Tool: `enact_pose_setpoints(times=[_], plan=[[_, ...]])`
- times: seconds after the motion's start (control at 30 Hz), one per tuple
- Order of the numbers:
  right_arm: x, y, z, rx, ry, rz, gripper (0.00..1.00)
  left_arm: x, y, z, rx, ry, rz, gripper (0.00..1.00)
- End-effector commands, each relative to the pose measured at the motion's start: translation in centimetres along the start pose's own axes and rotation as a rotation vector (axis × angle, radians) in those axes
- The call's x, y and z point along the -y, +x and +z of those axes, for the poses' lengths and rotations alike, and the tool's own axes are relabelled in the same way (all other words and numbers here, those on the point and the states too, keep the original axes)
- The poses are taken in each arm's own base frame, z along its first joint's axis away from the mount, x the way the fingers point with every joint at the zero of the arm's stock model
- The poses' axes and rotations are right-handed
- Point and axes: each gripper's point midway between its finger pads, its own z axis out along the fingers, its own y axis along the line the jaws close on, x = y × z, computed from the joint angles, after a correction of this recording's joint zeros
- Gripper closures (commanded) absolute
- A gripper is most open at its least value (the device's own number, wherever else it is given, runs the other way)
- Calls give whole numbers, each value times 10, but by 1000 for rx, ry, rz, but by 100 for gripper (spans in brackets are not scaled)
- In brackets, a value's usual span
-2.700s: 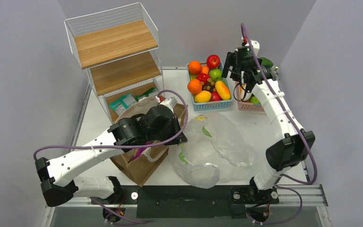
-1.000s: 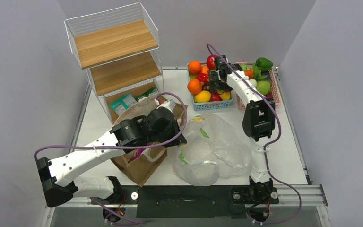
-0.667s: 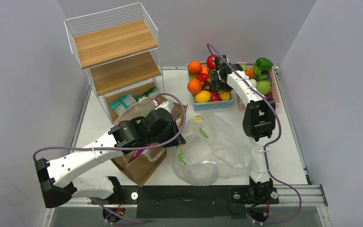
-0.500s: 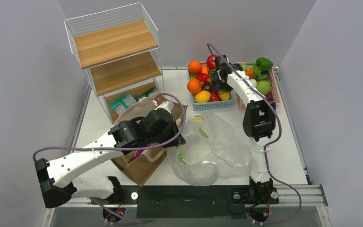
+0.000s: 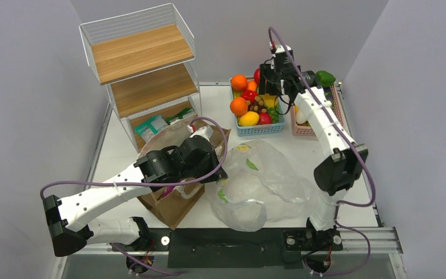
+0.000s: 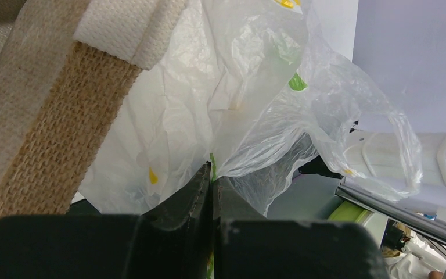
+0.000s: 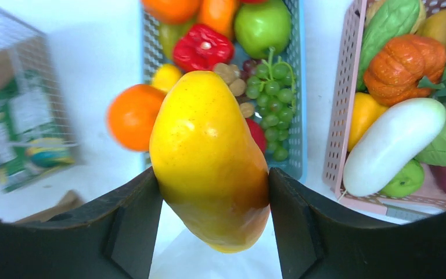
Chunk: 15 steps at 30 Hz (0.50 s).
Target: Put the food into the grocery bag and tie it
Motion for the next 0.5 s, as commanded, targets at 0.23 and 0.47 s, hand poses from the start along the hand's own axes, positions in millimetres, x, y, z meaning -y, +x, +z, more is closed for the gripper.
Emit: enact_pose_setpoints(times=[0.23,0.47], plan=[[-59,-21,-129,237,-263,25,75,8,-14,-10,59,48,10,100],[-71,-2,-207,356,-481,8,75,-2,-22,-17,86,37,7,100]])
